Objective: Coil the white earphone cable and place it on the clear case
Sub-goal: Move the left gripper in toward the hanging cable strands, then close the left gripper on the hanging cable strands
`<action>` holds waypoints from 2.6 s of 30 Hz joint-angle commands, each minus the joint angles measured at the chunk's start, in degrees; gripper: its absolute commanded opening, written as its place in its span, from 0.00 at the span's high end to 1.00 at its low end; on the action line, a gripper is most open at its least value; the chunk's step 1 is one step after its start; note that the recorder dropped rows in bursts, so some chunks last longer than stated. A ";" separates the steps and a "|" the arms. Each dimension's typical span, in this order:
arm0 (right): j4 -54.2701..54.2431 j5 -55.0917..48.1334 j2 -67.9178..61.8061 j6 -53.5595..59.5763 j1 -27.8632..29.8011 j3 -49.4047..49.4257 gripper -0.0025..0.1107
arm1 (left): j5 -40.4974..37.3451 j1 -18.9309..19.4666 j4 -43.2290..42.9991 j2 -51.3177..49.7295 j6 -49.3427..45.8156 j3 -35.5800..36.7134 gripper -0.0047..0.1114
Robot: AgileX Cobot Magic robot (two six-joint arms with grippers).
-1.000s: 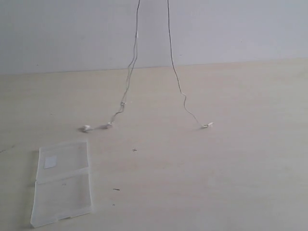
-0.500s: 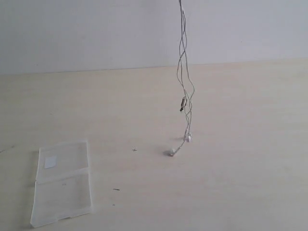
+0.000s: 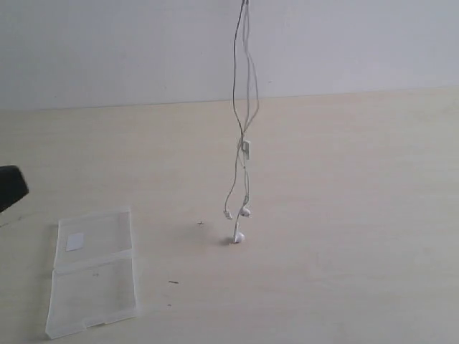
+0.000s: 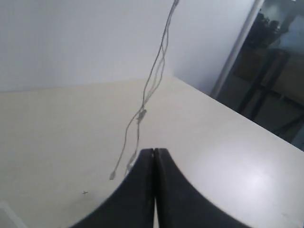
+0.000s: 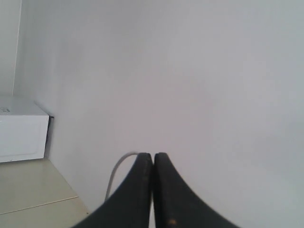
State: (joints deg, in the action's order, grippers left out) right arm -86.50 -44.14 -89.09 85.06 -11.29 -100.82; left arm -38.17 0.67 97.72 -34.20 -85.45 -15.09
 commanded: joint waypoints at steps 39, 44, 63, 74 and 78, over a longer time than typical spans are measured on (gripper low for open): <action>7.14 4.56 3.15 -15.88 -0.02 -0.25 0.98 | 17.72 -29.63 2.22 -61.80 -22.56 -44.60 0.32; 7.14 4.56 3.15 -15.88 -0.02 -0.25 0.98 | 17.37 -29.63 2.22 -62.38 -22.46 -45.93 0.32; 5.52 3.67 3.15 -15.78 -0.02 -0.25 0.98 | 15.99 -29.87 2.22 -69.57 -20.59 -52.52 0.54; 5.92 3.64 3.15 -15.78 -0.02 -0.25 0.98 | 13.72 -29.87 2.22 -69.57 -19.70 -52.52 0.92; 5.92 3.64 3.15 -15.78 -0.02 -0.25 0.98 | 13.47 -29.87 2.22 -69.57 -17.41 -52.52 0.71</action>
State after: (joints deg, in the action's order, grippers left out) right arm -80.28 -40.39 -86.24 69.18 -11.29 -100.82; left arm -23.96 -28.95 99.49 -103.77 -104.38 -67.24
